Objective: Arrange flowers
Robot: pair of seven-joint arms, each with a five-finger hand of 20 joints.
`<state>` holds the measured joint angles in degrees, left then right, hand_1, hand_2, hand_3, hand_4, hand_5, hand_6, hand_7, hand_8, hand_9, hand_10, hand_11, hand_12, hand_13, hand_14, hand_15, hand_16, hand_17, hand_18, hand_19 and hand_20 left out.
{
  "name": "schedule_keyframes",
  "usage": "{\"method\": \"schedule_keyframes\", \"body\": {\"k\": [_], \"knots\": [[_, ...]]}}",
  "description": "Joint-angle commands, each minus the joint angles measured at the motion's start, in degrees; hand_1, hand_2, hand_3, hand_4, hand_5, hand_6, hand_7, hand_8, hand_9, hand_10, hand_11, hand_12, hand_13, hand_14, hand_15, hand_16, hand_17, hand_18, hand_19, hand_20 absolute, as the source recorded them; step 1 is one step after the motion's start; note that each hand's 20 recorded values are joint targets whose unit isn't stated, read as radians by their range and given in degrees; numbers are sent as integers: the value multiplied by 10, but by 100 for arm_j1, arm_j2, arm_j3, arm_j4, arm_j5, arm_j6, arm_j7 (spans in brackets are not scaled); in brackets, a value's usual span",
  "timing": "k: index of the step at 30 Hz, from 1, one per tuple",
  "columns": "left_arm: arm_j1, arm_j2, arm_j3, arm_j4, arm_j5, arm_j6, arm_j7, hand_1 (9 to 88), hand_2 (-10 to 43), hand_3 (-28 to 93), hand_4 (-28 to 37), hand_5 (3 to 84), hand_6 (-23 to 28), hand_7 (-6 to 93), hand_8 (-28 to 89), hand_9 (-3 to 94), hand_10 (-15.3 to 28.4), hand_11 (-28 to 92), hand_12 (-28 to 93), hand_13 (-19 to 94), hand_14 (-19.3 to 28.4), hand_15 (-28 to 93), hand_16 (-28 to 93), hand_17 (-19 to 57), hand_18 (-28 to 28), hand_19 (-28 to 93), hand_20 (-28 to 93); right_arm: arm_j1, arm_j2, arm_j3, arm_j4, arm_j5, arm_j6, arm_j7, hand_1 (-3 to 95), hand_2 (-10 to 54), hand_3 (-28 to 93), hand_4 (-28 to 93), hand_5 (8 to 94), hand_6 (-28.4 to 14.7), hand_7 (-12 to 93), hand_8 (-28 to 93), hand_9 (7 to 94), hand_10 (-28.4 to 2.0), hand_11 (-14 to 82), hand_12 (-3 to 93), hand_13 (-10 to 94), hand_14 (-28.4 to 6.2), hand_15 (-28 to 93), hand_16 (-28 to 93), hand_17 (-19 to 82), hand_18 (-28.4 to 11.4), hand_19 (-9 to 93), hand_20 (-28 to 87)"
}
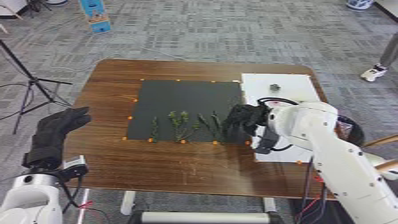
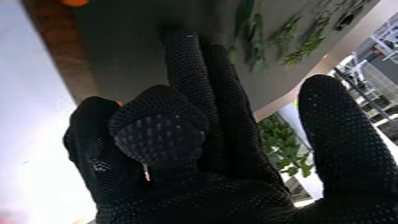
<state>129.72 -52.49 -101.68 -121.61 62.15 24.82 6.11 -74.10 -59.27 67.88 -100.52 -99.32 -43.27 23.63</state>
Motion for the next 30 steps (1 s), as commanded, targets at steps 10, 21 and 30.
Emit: {"method": "schedule_keyframes", "body": {"k": [10, 21, 30], "knots": [[53, -58, -7, -33, 7, 18, 5, 236, 205, 678, -283, 525, 34, 172, -82, 538, 131, 235, 148, 435, 150, 158, -14, 86, 87, 94, 155, 335, -63, -13, -126, -519, 317, -236, 178, 141, 646, -51, 598, -62, 101, -53, 702, -146, 92, 106, 914, -71, 612, 343, 584, -232, 932, 678], [4, -55, 53, -21, 19, 5, 10, 237, 205, 677, -283, 525, 33, 172, -82, 539, 132, 234, 148, 435, 150, 157, -14, 87, 86, 94, 155, 712, -254, -460, -92, -125, 968, -689, 177, 139, 649, -52, 575, -56, 105, -52, 668, -136, 86, 106, 907, -72, 613, 345, 577, -233, 932, 676], [17, -53, 23, -26, 14, -23, -1, 237, 206, 677, -283, 523, 33, 171, -81, 539, 132, 235, 148, 435, 150, 157, -14, 87, 87, 94, 156, 717, -681, -538, 454, 71, 560, -706, 180, 137, 652, -59, 551, -55, 104, -54, 641, -134, 80, 100, 903, -74, 612, 344, 570, -235, 932, 670]]}}
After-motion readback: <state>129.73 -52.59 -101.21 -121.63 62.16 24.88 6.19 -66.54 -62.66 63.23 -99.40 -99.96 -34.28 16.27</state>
